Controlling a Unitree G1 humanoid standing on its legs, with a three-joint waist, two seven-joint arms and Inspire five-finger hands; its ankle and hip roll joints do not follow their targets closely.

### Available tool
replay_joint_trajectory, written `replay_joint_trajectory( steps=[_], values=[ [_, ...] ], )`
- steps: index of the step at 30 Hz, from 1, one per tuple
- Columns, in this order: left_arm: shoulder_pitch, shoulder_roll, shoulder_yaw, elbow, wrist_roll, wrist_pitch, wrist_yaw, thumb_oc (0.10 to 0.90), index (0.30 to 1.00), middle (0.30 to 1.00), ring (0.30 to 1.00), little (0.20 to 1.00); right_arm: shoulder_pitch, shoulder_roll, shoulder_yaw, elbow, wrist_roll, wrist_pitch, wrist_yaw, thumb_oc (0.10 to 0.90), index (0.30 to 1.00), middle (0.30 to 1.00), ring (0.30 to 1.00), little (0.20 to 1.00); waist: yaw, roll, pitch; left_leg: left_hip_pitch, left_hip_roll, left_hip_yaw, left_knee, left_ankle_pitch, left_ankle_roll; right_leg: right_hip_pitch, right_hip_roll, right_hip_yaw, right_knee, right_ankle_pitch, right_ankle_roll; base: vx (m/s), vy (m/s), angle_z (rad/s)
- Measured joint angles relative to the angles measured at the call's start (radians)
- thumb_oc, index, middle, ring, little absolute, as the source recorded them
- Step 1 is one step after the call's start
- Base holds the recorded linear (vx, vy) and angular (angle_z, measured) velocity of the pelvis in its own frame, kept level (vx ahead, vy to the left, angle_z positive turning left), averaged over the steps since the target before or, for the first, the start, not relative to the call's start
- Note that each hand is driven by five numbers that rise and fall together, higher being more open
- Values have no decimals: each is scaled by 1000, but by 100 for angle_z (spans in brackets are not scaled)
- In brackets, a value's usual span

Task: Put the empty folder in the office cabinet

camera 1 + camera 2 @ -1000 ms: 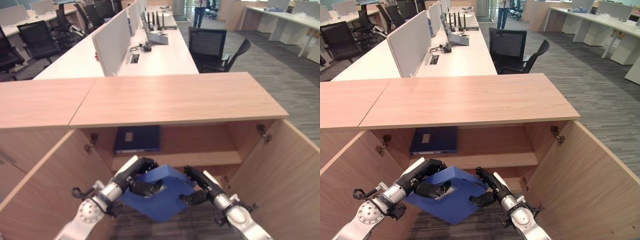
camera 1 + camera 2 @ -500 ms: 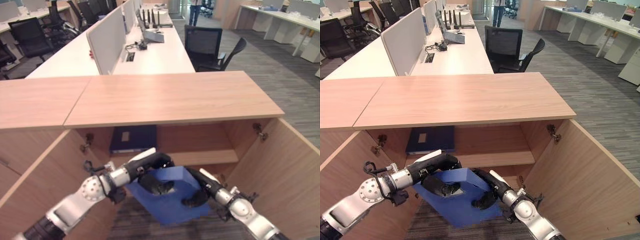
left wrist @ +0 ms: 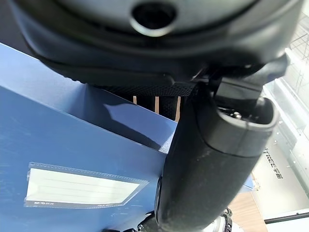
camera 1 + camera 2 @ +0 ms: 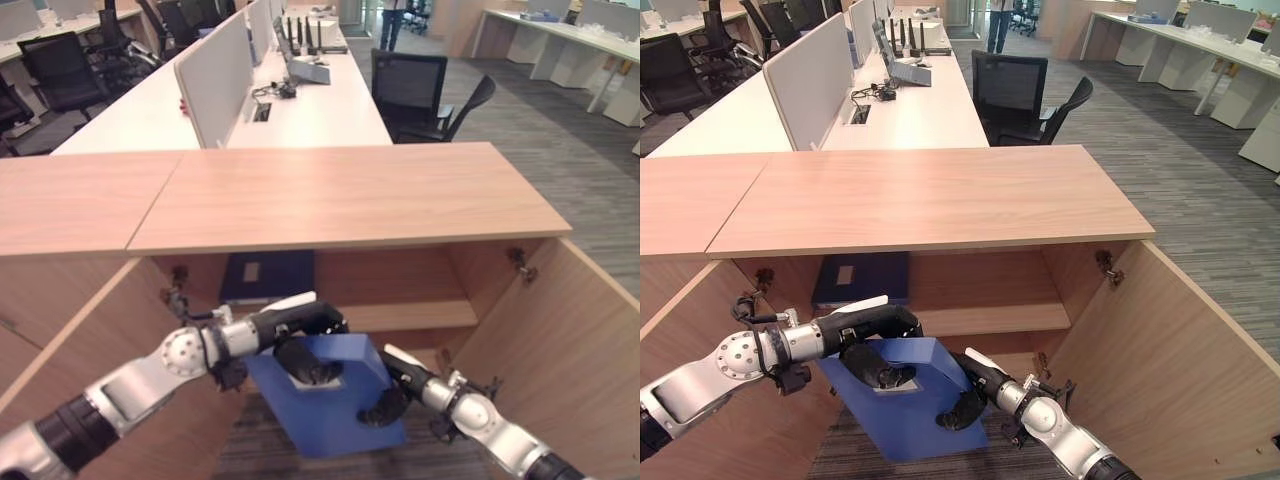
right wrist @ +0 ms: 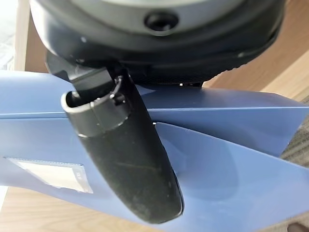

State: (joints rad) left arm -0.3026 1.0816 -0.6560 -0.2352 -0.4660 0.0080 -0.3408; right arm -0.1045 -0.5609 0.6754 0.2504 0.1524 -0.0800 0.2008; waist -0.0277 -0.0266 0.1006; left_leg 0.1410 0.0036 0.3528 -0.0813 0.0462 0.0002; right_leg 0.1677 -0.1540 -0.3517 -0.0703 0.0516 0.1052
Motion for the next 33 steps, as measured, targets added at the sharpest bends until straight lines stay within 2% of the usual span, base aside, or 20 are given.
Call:
replay_joint_trajectory(
  steps=[6, 9, 10, 11, 12, 15, 18, 19, 21, 23, 25, 27, 28, 29, 30, 32, 33],
  values=[
    [8, -10, -21, 9, 0, 22, -5, 400, 300, 300, 300, 300, 102, 54, -31, 27, 111, -7, 9, 400, 300, 300, 300, 300, -8, 0, 0, 1, 0, -3, 0, 0, 0, 1, 0, 0, 3, -4, 4, 1, -1, 1],
    [33, -50, -37, 56, 2, 47, 3, 400, 300, 300, 300, 300, 173, 131, -51, 84, 204, 2, -11, 400, 300, 300, 300, 300, -26, 3, 1, 0, 0, 1, 0, 0, 0, -1, -1, 1, 1, -5, 6, 4, -4, -2],
    [40, -72, -34, 66, 12, 47, 16, 444, 366, 366, 366, 366, 181, 144, -63, 105, 233, 2, -23, 400, 300, 300, 300, 300, -26, 3, 0, 2, 0, 3, 0, 0, -1, 0, -1, 2, -2, -6, 8, 7, -12, -7],
    [39, -87, -34, 78, 20, 48, 23, 599, 599, 599, 599, 599, 178, 149, -63, 114, 254, 4, -27, 400, 300, 300, 300, 300, -27, 3, 0, 3, 0, 4, 0, -1, -1, -1, -2, 3, -3, -6, 8, 8, -13, -6],
    [41, -91, -34, 81, 20, 51, 30, 800, 900, 900, 900, 900, 174, 149, -62, 115, 274, 11, -30, 400, 300, 300, 300, 300, -28, 3, 0, 2, 1, 6, 0, -1, -2, -1, -4, 3, -5, -6, 8, 0, -17, -3],
    [83, -121, 11, 95, 18, 50, 48, 800, 900, 900, 900, 900, 176, 146, -68, 116, 334, 25, -44, 400, 300, 300, 300, 300, -23, 8, -3, 2, 2, 5, -1, -2, -4, -1, -4, 3, -6, -6, 8, 0, 0, 0],
    [198, -219, 127, 97, -65, 32, 71, 800, 900, 900, 900, 900, 203, 148, -81, 121, 374, 40, -62, 400, 300, 300, 300, 300, -15, 14, -5, -2, 2, -1, 0, -1, -1, 0, -4, 1, -7, -6, 7, 12, -15, 4],
    [258, -305, 196, 94, -143, 10, 77, 800, 900, 900, 900, 900, 226, 159, -92, 121, 400, 48, -62, 400, 300, 300, 300, 300, -17, 15, -6, -2, 1, -4, 0, -1, -1, 1, -1, -1, -9, -5, 6, 20, -22, 10],
    [327, -394, 223, 88, -201, -22, 97, 800, 900, 900, 900, 900, 251, 192, -110, 148, 443, 62, -79, 400, 300, 300, 300, 300, -11, 15, -7, -6, 2, -13, 0, 0, -1, 3, -2, -12, -4, -5, 6, 22, -40, 12],
    [411, -447, 260, 88, -245, -31, 100, 800, 900, 900, 900, 900, 280, 213, -131, 160, 459, 71, -100, 400, 300, 300, 300, 300, -21, 22, -8, -15, 2, -19, 0, 0, -1, -1, -1, -16, -10, -7, 5, 22, -41, 12],
    [508, -473, 308, 110, -280, -47, 87, 800, 900, 900, 900, 900, 302, 215, -172, 160, 480, 80, -102, 400, 300, 300, 300, 300, -13, 31, -9, -28, 4, -26, -1, 2, 2, -6, 1, -21, -12, -11, 10, 59, -66, 10],
    [671, -609, 491, 146, -291, -68, 71, 800, 900, 900, 900, 900, 347, 225, -270, 140, 475, 82, -70, 400, 300, 300, 300, 300, -10, 54, -12, -50, 6, -35, -1, 0, -2, -24, 3, -27, -22, -13, 9, 54, -50, 12],
    [689, -620, 536, 200, -295, -57, 93, 800, 900, 900, 900, 900, 347, 225, -309, 151, 485, 87, -76, 400, 300, 300, 300, 300, 7, 64, -12, -54, 8, -41, -1, 2, -1, -24, 6, -33, -22, -15, 7, 66, -54, 26],
    [724, -643, 585, 303, -289, -51, 122, 800, 900, 900, 900, 900, 340, 217, -366, 157, 498, 87, -84, 400, 300, 300, 300, 300, 9, 70, -11, -66, 9, -55, -1, 3, -1, -30, 7, -46, -19, -21, 6, 91, -93, 25],
    [744, -709, 660, 438, -271, -30, 158, 800, 900, 900, 900, 900, 336, 209, -466, 162, 499, 87, -99, 400, 300, 300, 300, 300, 4, 81, -13, -88, 11, -61, 0, 8, 1, -46, 11, -52, -20, -20, 4, 77, -81, 25],
    [763, -739, 689, 510, -259, -13, 186, 800, 900, 900, 900, 900, 329, 195, -519, 181, 499, 86, -119, 400, 300, 300, 300, 300, 5, 80, -11, -108, 13, -75, 0, 17, 0, -58, 15, -68, -16, -21, 3, 64, -72, 26],
    [765, -744, 685, 520, -244, -4, 201, 800, 900, 900, 900, 900, 324, 185, -539, 195, 499, 85, -130, 400, 300, 300, 300, 300, 8, 67, -3, -125, 15, -89, 0, 23, -4, -68, 19, -82, -16, -23, -2, 57, -60, 25]
  ],
)
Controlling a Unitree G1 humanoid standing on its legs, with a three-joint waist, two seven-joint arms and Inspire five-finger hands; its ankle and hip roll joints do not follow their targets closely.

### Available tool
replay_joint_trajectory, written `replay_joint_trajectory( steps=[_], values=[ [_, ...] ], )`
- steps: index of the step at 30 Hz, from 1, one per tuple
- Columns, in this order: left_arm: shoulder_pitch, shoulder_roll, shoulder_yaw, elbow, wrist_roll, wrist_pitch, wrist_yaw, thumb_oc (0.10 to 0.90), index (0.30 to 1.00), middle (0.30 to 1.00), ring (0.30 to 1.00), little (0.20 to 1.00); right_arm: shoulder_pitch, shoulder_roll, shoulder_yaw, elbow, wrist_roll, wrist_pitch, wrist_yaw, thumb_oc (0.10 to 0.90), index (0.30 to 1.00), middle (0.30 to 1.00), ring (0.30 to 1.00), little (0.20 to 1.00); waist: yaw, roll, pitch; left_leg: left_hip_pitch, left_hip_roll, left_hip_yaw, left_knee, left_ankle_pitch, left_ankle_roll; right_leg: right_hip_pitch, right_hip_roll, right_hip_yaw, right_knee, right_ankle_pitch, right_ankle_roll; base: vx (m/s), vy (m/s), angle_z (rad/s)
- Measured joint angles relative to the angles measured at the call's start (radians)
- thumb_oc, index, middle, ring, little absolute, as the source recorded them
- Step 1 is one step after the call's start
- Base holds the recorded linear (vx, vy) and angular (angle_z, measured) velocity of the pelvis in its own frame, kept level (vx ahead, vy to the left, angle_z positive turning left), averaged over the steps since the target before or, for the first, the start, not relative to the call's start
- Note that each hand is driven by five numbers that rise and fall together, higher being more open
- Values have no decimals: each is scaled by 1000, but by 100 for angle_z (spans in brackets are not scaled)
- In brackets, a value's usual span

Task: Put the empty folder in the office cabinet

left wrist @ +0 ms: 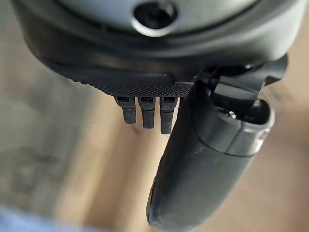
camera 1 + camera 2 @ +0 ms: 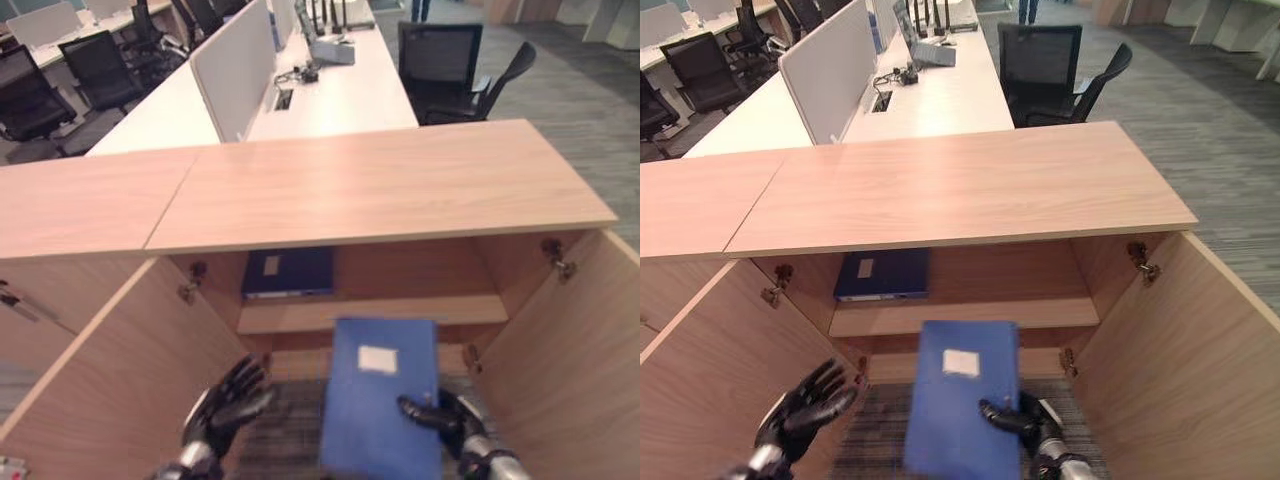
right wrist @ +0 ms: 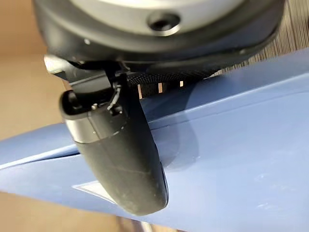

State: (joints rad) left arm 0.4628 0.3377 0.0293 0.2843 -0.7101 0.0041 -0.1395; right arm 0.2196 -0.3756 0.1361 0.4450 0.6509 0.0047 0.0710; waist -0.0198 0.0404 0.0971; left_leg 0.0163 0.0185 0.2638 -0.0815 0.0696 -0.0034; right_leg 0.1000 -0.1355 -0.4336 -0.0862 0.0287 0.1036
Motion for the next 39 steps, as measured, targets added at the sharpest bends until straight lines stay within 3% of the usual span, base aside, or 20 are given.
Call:
replay_joint_trajectory(
  steps=[5, 8, 12, 15, 18, 19, 23, 24, 27, 28, 29, 30, 32, 36, 39],
  values=[
    [-21, -10, -45, 1, 18, 3, 2, 800, 900, 900, 900, 900, -31, -12, 20, 14, -1, 1, -13, 400, 300, 300, 300, 300, 1, -23, 14, -14, 9, 3, 0, 5, 1, -16, 9, 2, 0, 3, -14, 54, -56, 0],
    [-88, -41, -46, 13, 24, 0, 3, 800, 900, 900, 900, 900, -54, 22, 51, 14, 0, 1, -11, 400, 300, 300, 300, 300, -2, -14, 19, -16, 15, 3, 0, 6, -1, -18, 15, 3, 0, -4, -15, 58, -54, -2],
    [-146, -52, -68, 64, 50, -5, 6, 800, 900, 900, 900, 900, -116, 28, 67, 23, 3, 3, -14, 400, 300, 300, 300, 300, -4, 19, 42, -24, 25, 4, 1, 13, -13, -27, 25, 5, 2, -8, -21, 31, -74, -1],
    [-154, -54, -75, 114, 49, -1, 18, 800, 900, 900, 900, 900, -162, 35, 67, 24, 58, 4, -21, 400, 300, 300, 300, 300, 2, 19, 57, -43, 38, 1, 9, 25, -28, -45, 36, 5, 1, -9, -38, 6, -66, -4],
    [-167, -51, -90, 193, 49, 3, 19, 800, 900, 900, 900, 900, -236, 47, 64, 23, 114, 1, -28, 400, 300, 300, 300, 300, 8, -2, 85, -96, 51, -9, 88, 34, -45, -75, 27, 12, 15, -4, -63, -39, -29, -16],
    [-171, -51, -111, 227, 49, 16, 19, 800, 900, 900, 900, 900, -274, 53, 55, 22, 150, -17, -29, 400, 300, 300, 300, 300, 21, -9, 99, -123, 53, -27, 117, 51, -68, -82, 26, 16, 12, 6, -76, -17, 24, -14],
    [-198, -68, -184, 347, 50, 23, 3, 800, 900, 900, 900, 900, -382, 50, 30, -5, 272, -64, -56, 400, 300, 300, 300, 300, 35, -2, 159, -212, 64, -61, 237, 46, -66, -113, 24, 48, 17, 9, -99, 63, 93, -7],
    [-209, -82, -169, 372, 50, -8, -1, 800, 900, 900, 900, 900, -393, 50, 24, -16, 298, -82, -57, 400, 300, 300, 300, 300, 40, -4, 168, -239, 64, -81, 262, 41, -70, -121, 22, 57, 16, 7, -108, 73, 133, -30],
    [-287, -88, -173, 500, 70, -12, -6, 800, 900, 900, 900, 900, -451, 53, 1, -23, 361, -121, -59, 400, 300, 300, 300, 300, 87, -1, 200, -253, 42, -177, 171, 24, -92, -150, 9, 119, 22, 15, -114, 48, 129, -45],
    [-304, -93, -171, 539, 77, -5, -5, 800, 900, 900, 900, 900, -475, 55, -4, -24, 380, -131, -58, 400, 300, 300, 300, 300, 85, 4, 211, -261, 41, -177, 149, 30, -87, -163, 7, 125, 24, 26, -99, -72, 109, -52],
    [-303, -127, -142, 555, 67, -6, -3, 800, 900, 900, 900, 900, -484, 48, -11, -34, 415, -156, -58, 400, 300, 300, 300, 300, 76, 49, 216, -278, 68, -164, 116, 75, -73, -167, 32, 122, 29, 30, -72, -90, 138, -49],
    [-314, -139, -147, 573, 96, -23, 0, 800, 900, 900, 900, 900, -493, 52, -23, -33, 439, -171, -65, 400, 300, 300, 300, 300, 79, 79, 217, -269, 88, -159, 92, 79, -34, -184, 47, 130, 51, 18, -55, -114, 129, -31],
    [-367, -135, -154, 612, 150, -35, 14, 800, 900, 900, 900, 900, -519, 70, -41, -34, 486, -206, -85, 400, 300, 300, 300, 300, 78, 54, 228, -289, 56, -135, 66, 92, -22, -248, 13, 150, 88, 11, -32, -62, 72, -20],
    [-387, -117, -172, 609, 228, -59, 27, 800, 900, 900, 900, 900, -557, 90, -53, -29, 531, -236, -119, 400, 300, 300, 300, 300, 84, 39, 238, -302, 12, -118, 37, 97, -14, -284, -33, 158, 94, 10, -1, -67, 47, -3],
    [-425, -109, -174, 614, 260, -76, 56, 800, 900, 900, 900, 900, -620, 125, -50, -29, 532, -270, -150, 400, 300, 300, 300, 300, 101, 19, 263, -330, 17, -102, 37, 97, -13, -328, -29, 178, 105, 13, 1, -66, 25, -19]
  ],
)
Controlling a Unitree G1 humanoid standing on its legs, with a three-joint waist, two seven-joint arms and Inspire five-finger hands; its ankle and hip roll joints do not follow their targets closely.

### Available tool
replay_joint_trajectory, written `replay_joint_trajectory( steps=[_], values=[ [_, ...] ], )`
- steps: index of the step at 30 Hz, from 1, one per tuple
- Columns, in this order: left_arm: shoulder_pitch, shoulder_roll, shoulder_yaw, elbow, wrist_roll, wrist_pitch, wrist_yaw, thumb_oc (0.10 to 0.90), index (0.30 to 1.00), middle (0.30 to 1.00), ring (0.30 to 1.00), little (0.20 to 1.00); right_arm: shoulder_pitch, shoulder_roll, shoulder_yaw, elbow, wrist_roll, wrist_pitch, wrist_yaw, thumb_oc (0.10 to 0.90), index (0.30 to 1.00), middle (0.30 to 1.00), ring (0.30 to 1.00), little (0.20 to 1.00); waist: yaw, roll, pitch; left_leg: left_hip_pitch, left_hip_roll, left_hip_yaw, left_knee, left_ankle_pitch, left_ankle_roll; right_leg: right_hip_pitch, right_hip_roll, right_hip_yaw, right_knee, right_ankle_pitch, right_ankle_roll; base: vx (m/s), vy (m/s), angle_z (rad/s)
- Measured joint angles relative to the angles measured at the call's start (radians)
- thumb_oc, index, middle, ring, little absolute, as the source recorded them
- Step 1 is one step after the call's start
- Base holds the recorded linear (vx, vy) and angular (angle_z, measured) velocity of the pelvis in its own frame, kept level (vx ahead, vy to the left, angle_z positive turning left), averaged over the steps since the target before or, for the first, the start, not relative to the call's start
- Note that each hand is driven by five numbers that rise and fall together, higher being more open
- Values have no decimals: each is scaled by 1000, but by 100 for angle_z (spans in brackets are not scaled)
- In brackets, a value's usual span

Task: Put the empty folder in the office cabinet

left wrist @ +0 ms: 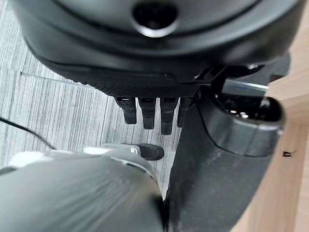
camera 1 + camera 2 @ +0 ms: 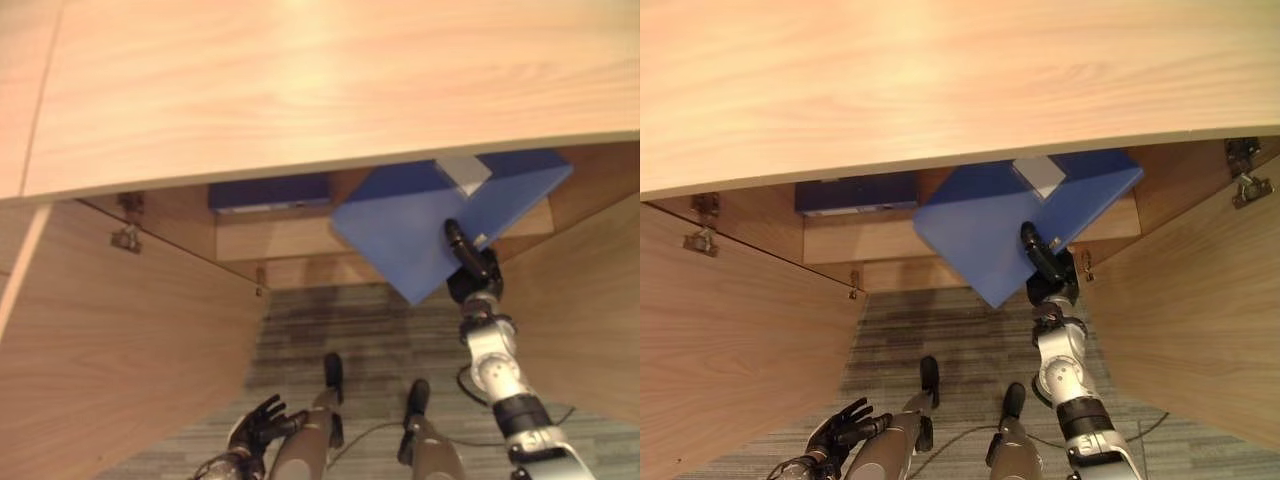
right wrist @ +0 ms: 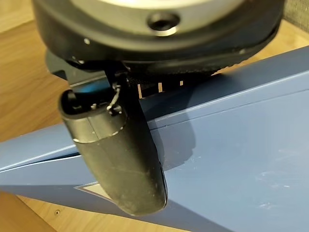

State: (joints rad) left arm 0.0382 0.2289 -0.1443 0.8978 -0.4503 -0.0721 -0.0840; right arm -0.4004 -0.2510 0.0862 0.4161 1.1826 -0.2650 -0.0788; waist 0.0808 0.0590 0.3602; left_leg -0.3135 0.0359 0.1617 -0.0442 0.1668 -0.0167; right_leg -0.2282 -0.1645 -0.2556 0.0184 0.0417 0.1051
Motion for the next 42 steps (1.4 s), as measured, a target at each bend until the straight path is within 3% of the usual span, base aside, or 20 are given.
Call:
replay_joint_trajectory(
  steps=[3, 6, 12, 19, 20, 24, 30, 38, 42],
  values=[
    [-21, 4, -10, -2, 28, 0, 27, 800, 900, 900, 900, 900, -26, 16, 0, 0, 5, -13, -21, 400, 300, 300, 300, 300, 1, -10, 18, -7, 7, 1, 0, 0, 1, -9, 8, 2, 0, 1, -1, -54, 10, -8],
    [-33, 33, -20, -51, 32, -4, 58, 800, 900, 900, 900, 900, -89, 50, -6, 0, 55, -71, -38, 400, 300, 300, 300, 300, 0, -35, 63, -46, 20, 1, 3, 5, 3, -46, 25, 6, 3, 7, -10, -82, 23, -8],
    [-60, 64, -56, -130, 24, -10, 79, 800, 900, 900, 900, 900, -235, 47, -42, 1, 121, -130, -99, 400, 300, 300, 300, 300, 8, -30, 153, -79, 22, 23, 6, 10, 10, -107, 20, 29, 40, 7, -10, -82, 26, -10],
    [-78, 71, -70, -143, 22, -20, 98, 800, 900, 900, 900, 900, -404, 46, -86, 13, 144, -227, -152, 400, 300, 300, 300, 300, 26, -24, 166, -128, 20, 28, 33, 7, 17, -189, 5, 35, 125, -22, -11, -36, 17, -2],
    [-94, 74, -89, -146, 14, -33, 98, 800, 900, 900, 900, 900, -477, 24, -120, 43, 177, -264, -162, 400, 300, 300, 300, 300, 40, -19, 169, -166, 16, 25, 74, 0, 22, -241, -13, 42, 195, -48, -12, -35, 27, 3],
    [-105, 73, -96, -149, -16, -44, 98, 800, 900, 900, 900, 900, -611, -39, -136, 122, 212, -307, -192, 400, 300, 300, 300, 300, 58, -14, 172, -222, 9, 26, 102, -2, 27, -328, -34, 54, 285, -75, -15, -19, 4, 3],
    [-112, 74, -96, -159, -28, -51, 98, 800, 900, 900, 900, 900, -681, -64, -117, 188, 254, -308, -198, 400, 300, 300, 300, 300, 71, -13, 172, -269, 7, 22, 127, 3, 30, -389, -47, 55, 352, -94, -23, -7, -4, 5],
    [-141, 75, -142, -174, -57, -52, 94, 800, 900, 900, 900, 900, -825, -88, -76, 386, 342, -267, -210, 400, 300, 300, 300, 300, 114, 16, 173, -325, -5, -5, 168, 4, 30, -447, -71, 42, 431, -128, -28, -2, 11, 11],
    [-159, 72, -153, -186, -58, -63, 85, 800, 900, 900, 900, 900, -859, -102, -82, 387, 354, -257, -220, 400, 300, 300, 300, 300, 141, 33, 176, -387, -19, -29, 239, -16, 34, -496, -102, 24, 517, -169, -37, 20, -9, 26]
  ],
)
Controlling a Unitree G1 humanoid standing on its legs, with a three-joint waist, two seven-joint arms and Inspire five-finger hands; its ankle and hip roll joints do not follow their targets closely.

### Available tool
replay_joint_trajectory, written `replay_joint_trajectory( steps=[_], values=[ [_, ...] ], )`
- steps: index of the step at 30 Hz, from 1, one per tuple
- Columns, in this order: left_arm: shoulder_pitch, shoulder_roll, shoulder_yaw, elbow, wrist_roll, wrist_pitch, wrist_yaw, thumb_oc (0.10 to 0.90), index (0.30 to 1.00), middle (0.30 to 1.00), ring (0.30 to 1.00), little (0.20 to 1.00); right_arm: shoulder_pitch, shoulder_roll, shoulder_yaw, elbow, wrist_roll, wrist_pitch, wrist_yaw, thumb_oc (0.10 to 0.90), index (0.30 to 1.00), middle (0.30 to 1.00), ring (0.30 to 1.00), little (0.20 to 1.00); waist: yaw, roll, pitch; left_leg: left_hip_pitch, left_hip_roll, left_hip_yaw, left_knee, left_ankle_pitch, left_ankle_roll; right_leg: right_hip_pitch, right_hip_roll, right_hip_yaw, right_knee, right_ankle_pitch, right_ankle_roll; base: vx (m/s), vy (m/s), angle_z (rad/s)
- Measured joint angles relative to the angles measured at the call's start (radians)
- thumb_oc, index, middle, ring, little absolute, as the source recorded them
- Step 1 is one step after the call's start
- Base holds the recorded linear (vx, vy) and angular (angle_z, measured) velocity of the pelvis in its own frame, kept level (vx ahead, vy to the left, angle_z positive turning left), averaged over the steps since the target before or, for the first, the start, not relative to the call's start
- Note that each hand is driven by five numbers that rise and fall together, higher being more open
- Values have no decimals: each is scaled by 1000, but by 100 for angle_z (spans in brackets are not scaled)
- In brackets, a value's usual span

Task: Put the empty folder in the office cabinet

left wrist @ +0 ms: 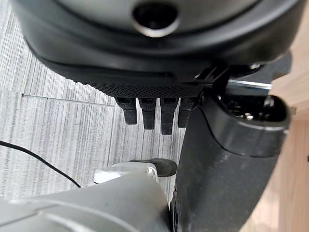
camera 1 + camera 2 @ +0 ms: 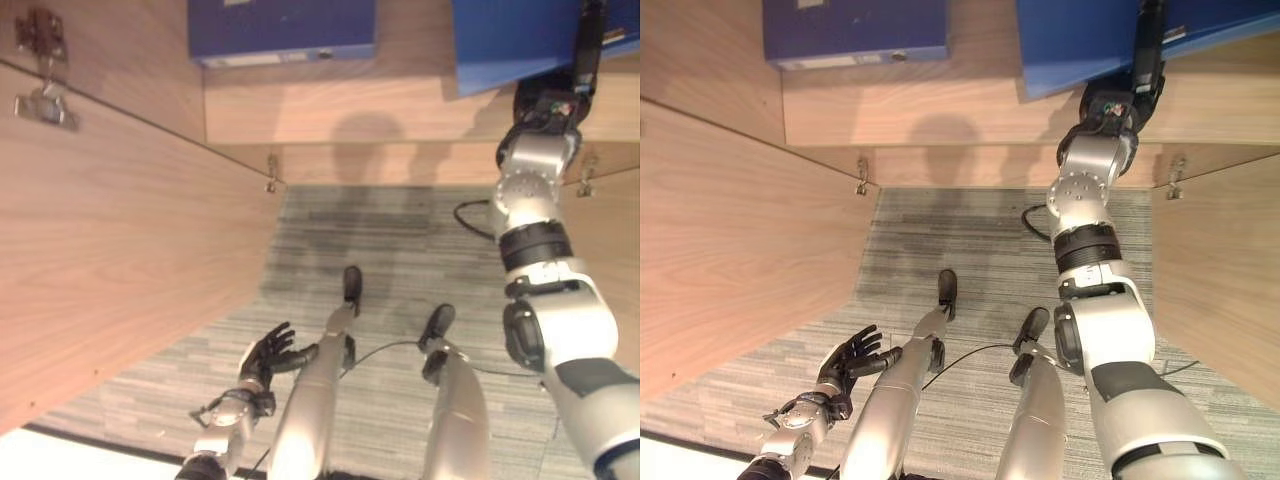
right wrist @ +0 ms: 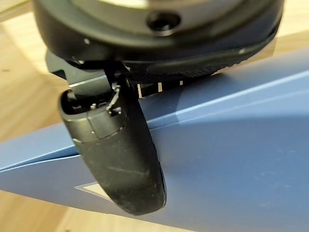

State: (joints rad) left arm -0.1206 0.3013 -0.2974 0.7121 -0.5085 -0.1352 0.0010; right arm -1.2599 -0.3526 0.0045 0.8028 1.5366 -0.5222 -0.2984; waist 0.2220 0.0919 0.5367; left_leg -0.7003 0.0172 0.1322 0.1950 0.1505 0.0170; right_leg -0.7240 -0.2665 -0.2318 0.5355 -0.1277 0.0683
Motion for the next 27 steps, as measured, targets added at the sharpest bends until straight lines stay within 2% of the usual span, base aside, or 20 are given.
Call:
replay_joint_trajectory(
  steps=[3, 7, 11, 12, 13, 14, 18, 23, 27],
  values=[
    [-19, -2, -10, -2, 0, -11, -11, 800, 900, 900, 900, 900, -19, -5, -18, 0, 19, -10, -4, 400, 300, 300, 300, 300, 33, 5, -2, -47, -6, -12, 103, -44, -1, -30, -27, -2, 82, -45, -7, 47, -12, 19],
    [-19, 3, -5, 9, 17, -17, 8, 800, 900, 900, 900, 900, -57, -4, -21, -6, 38, -43, -4, 400, 300, 300, 300, 300, 54, 14, -7, -99, -12, -27, 209, -86, -2, -66, -54, 0, 170, -88, -11, 65, -7, 13],
    [31, 31, -22, 164, 53, 77, 41, 800, 900, 900, 900, 900, -93, -14, -35, -12, 39, -72, -3, 400, 300, 300, 300, 300, 63, 26, -10, -149, -19, -33, 269, -109, -3, -104, -73, 0, 223, -113, -17, 50, -16, 10],
    [63, 36, -22, 193, 53, 99, 47, 800, 900, 900, 900, 900, -96, -24, -42, -12, 39, -84, -3, 422, 333, 333, 333, 333, 71, 32, -10, -159, -20, -37, 278, -110, -2, -109, -77, -4, 230, -115, -15, 52, -28, 15],
    [98, 37, -21, 217, 53, 115, 55, 800, 900, 900, 900, 900, -96, -39, -60, -10, 49, -91, -3, 579, 568, 568, 568, 568, 86, 38, -10, -162, -21, -38, 279, -110, -1, -111, -79, -6, 232, -117, -18, 45, -29, 9],
    [133, 39, -20, 226, 53, 118, 57, 800, 900, 900, 900, 900, -96, -52, -70, -3, 66, -95, -4, 800, 900, 900, 900, 900, 99, 44, -12, -162, -23, -40, 279, -110, -1, -109, -82, -9, 232, -118, -18, 43, -21, 10],
    [242, 40, -18, 224, 53, 130, 53, 800, 900, 900, 900, 900, -113, -80, -77, 46, 78, -87, -4, 800, 900, 900, 900, 900, 123, 69, -29, -162, -37, -58, 267, -104, 2, -101, -94, -27, 232, -121, -15, 36, -19, 14],
    [253, 40, -21, 201, 53, 120, 50, 800, 900, 900, 900, 900, -162, -100, -40, 146, 79, -25, -3, 800, 900, 900, 900, 900, 128, 70, -31, -162, -39, -62, 267, -100, 3, -98, -97, -31, 236, -119, -9, 5, -2, 1],
    [250, 40, -13, 187, 53, 105, 46, 800, 900, 900, 900, 900, -162, -104, -28, 158, 87, 17, 1, 800, 900, 900, 900, 900, 116, 70, -31, -155, -40, -71, 261, -93, 4, -83, -97, -43, 229, -117, -9, -2, 1, 4]
  ],
)
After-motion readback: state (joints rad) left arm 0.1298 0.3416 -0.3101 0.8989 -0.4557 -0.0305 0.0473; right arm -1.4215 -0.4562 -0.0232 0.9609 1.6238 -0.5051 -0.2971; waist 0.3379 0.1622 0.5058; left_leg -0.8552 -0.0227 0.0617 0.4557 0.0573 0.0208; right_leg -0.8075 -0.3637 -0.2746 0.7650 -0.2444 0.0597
